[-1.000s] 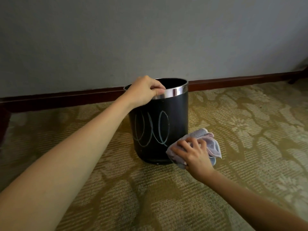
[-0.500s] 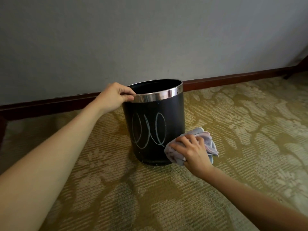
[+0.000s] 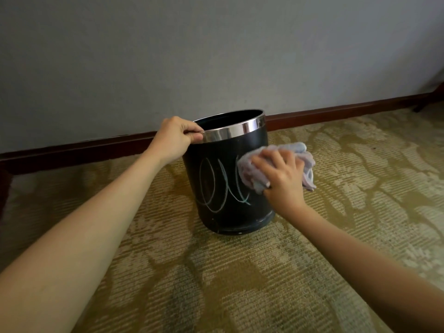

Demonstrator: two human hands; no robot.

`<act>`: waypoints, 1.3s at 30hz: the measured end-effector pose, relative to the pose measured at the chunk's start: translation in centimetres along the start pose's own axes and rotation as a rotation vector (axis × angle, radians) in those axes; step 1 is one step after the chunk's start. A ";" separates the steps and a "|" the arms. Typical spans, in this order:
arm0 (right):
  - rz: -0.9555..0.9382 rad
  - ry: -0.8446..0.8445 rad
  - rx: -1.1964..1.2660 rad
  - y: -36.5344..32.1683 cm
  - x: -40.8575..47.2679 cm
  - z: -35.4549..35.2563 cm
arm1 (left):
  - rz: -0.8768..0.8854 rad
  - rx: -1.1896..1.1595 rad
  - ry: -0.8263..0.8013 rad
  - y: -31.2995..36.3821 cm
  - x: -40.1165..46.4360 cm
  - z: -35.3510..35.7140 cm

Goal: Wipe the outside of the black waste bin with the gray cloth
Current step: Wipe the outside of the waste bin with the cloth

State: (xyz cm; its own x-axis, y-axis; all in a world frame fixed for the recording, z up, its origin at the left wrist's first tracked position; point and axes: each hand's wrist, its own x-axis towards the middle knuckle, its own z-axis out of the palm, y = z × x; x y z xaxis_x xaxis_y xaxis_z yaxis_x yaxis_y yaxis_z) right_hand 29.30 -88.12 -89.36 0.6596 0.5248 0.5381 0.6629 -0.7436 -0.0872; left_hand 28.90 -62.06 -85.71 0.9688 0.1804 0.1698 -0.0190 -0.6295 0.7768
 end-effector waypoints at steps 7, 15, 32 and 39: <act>-0.225 -0.348 -0.172 1.4 -9.0 1.9 | -0.024 0.014 0.008 0.7 0.0 -0.1; 0.142 -0.075 0.032 0.9 -2.2 -0.5 | 0.033 0.042 -0.009 3.2 -0.5 1.8; -0.147 -0.321 -0.173 1.2 -7.1 1.3 | -0.050 0.043 0.043 1.5 -0.1 0.3; 0.058 0.032 -0.012 -1.2 3.5 -0.5 | -0.026 0.125 -0.018 2.5 -0.2 0.6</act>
State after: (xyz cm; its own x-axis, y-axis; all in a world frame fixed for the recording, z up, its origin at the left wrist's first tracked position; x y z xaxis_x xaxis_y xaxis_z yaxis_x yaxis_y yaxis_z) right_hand 30.62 -85.61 -86.91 0.6848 0.4673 0.5591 0.6195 -0.7774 -0.1089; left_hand 28.79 -64.18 -84.18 0.9730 0.1847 0.1384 0.0362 -0.7144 0.6988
